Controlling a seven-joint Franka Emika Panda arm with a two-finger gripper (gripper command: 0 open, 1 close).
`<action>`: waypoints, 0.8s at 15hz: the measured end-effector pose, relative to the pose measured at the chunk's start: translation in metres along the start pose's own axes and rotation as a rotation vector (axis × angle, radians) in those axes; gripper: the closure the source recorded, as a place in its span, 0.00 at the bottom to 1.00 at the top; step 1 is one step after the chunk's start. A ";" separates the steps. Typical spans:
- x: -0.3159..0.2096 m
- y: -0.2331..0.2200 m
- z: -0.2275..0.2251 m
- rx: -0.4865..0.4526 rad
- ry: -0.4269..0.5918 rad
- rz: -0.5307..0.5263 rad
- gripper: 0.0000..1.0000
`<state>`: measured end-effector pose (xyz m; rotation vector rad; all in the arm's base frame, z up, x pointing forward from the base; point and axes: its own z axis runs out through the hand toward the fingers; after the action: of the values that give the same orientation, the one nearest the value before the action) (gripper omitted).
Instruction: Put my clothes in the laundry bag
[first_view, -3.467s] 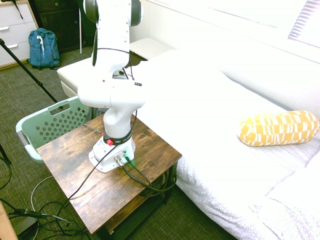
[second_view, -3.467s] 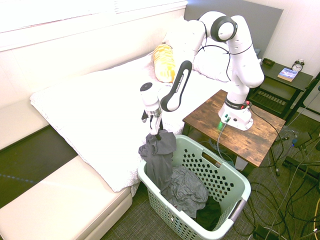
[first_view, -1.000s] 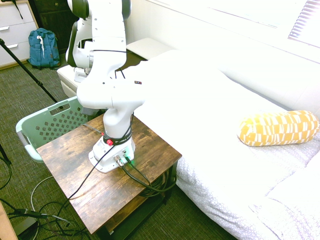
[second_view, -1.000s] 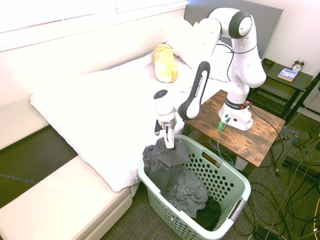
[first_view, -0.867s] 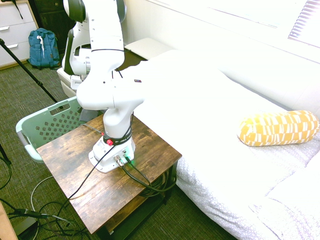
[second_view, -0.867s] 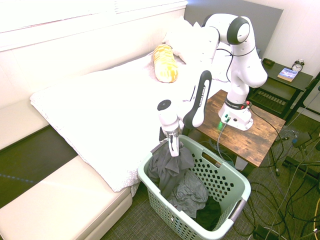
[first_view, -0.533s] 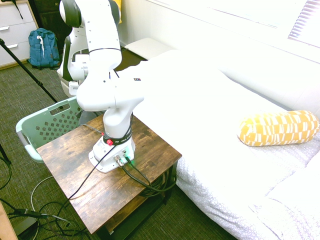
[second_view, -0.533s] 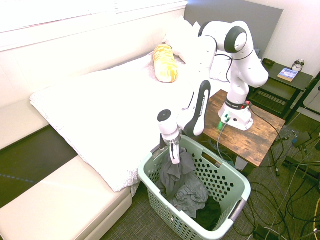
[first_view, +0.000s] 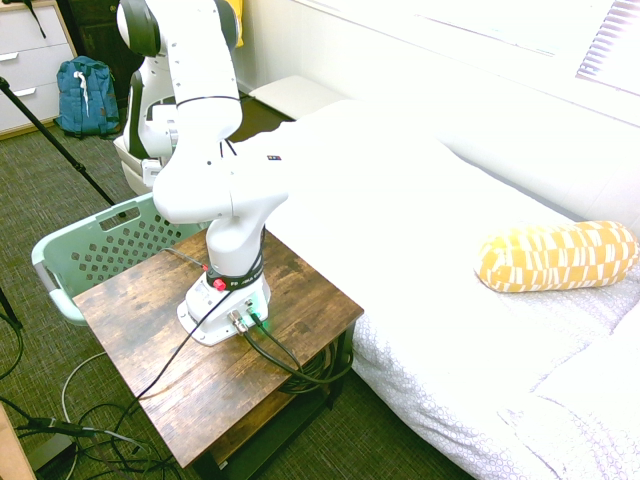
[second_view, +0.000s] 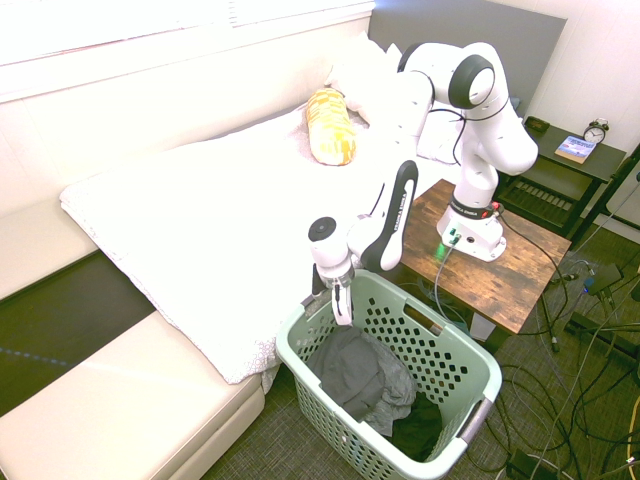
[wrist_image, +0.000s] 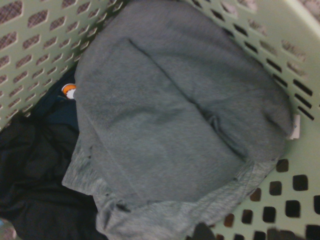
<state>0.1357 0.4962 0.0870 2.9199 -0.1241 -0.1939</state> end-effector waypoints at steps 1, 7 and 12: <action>0.017 0.002 -0.014 0.021 0.020 0.020 0.00; 0.196 0.097 -0.127 0.145 0.097 0.257 0.00; 0.302 0.235 -0.140 0.178 0.094 0.533 0.00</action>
<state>0.4372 0.2669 0.2367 2.9295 -0.9276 0.0437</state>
